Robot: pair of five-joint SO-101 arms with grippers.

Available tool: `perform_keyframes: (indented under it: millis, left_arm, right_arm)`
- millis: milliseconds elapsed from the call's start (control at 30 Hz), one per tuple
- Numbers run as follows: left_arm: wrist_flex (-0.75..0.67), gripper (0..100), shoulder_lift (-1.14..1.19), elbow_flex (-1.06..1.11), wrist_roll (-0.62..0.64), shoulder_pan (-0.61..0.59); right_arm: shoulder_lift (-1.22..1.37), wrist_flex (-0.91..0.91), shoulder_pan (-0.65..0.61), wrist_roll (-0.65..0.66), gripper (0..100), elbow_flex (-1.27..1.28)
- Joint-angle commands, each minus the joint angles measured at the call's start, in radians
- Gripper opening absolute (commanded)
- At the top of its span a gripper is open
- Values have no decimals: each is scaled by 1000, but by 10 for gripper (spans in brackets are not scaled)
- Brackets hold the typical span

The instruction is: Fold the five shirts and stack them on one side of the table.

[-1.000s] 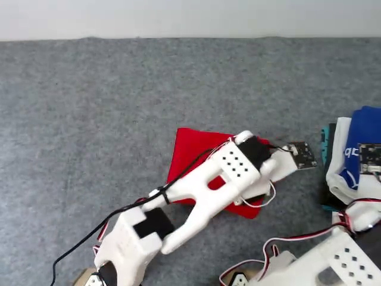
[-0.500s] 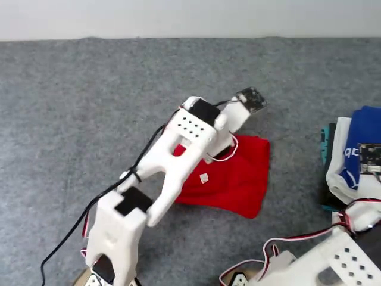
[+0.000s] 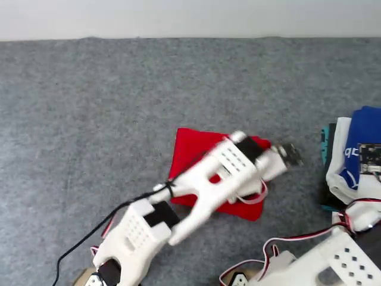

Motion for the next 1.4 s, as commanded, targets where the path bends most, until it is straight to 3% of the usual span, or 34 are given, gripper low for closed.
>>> perform_keyframes:
  millis: [0,200,633,1100,1367]
  left_arm:
    - [48,13,-110,-12,-5,71]
    - [77,13,-206,-8,-3,86]
    - [72,13,-270,-5,-2,-152]
    - [71,13,-20,-4,-2,98]
    - [100,13,-71,-58,-2,-31]
  right_arm:
    - [-8,39,12,2,26,-5]
    - [-8,39,12,2,26,-5]
    - [-8,39,7,2,26,-5]
    - [-8,39,12,3,26,-5]
    - [-8,39,12,3,26,-6]
